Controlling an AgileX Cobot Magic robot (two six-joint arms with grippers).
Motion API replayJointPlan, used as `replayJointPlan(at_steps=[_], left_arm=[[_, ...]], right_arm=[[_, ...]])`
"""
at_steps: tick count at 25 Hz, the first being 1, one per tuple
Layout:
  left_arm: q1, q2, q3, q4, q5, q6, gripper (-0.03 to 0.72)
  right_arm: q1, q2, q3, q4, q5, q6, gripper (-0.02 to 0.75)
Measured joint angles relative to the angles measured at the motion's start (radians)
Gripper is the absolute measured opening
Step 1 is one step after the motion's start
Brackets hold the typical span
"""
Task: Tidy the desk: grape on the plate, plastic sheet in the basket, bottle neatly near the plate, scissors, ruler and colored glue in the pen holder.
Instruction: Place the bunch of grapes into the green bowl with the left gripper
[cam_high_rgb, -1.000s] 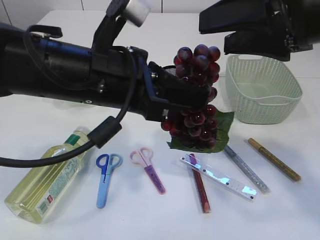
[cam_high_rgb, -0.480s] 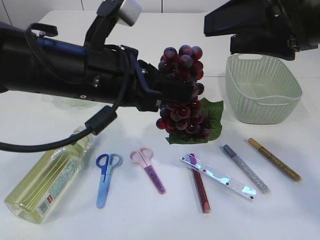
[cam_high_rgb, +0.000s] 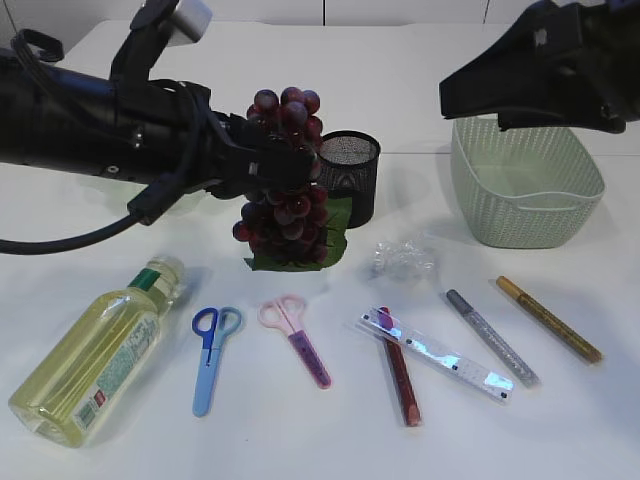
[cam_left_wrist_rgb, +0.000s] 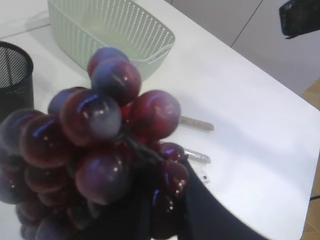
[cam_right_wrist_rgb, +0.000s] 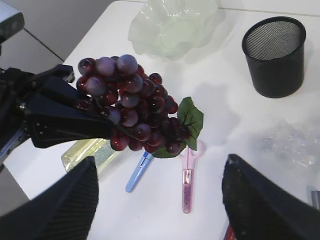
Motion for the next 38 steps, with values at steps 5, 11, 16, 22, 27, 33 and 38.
replayJointPlan(at_steps=[5, 11, 16, 22, 27, 33, 38], left_arm=[[0.041, 0.0, -0.017, 0.134, 0.023, -0.133, 0.062], [0.068, 0.0, -0.095, 0.443, 0.077, -0.401, 0.061], [0.098, 0.0, -0.177, 0.71, 0.169, -0.659, 0.061], [0.14, 0.0, -0.307, 0.973, 0.261, -0.892, 0.06], [0.19, 0.0, -0.395, 1.048, 0.284, -0.978, 0.06], [0.275, 0.0, -0.44, 1.06, 0.25, -1.005, 0.06], [0.32, 0.028, -0.462, 1.059, 0.172, -1.01, 0.06]], right_arm=[[0.0, 0.0, 0.0, -0.086, -0.005, 0.06, 0.594], [0.0, 0.0, 0.0, -0.133, -0.005, 0.114, 0.594], [0.0, 0.0, 0.0, -0.184, -0.005, 0.16, 0.594], [0.0, 0.0, 0.0, -0.271, -0.005, 0.223, 0.594], [0.0, 0.0, 0.0, -0.3, 0.008, 0.252, 0.585], [0.0, 0.0, 0.0, -0.315, 0.022, 0.264, 0.585], [0.0, 0.0, 0.0, -0.317, 0.022, 0.264, 0.585]])
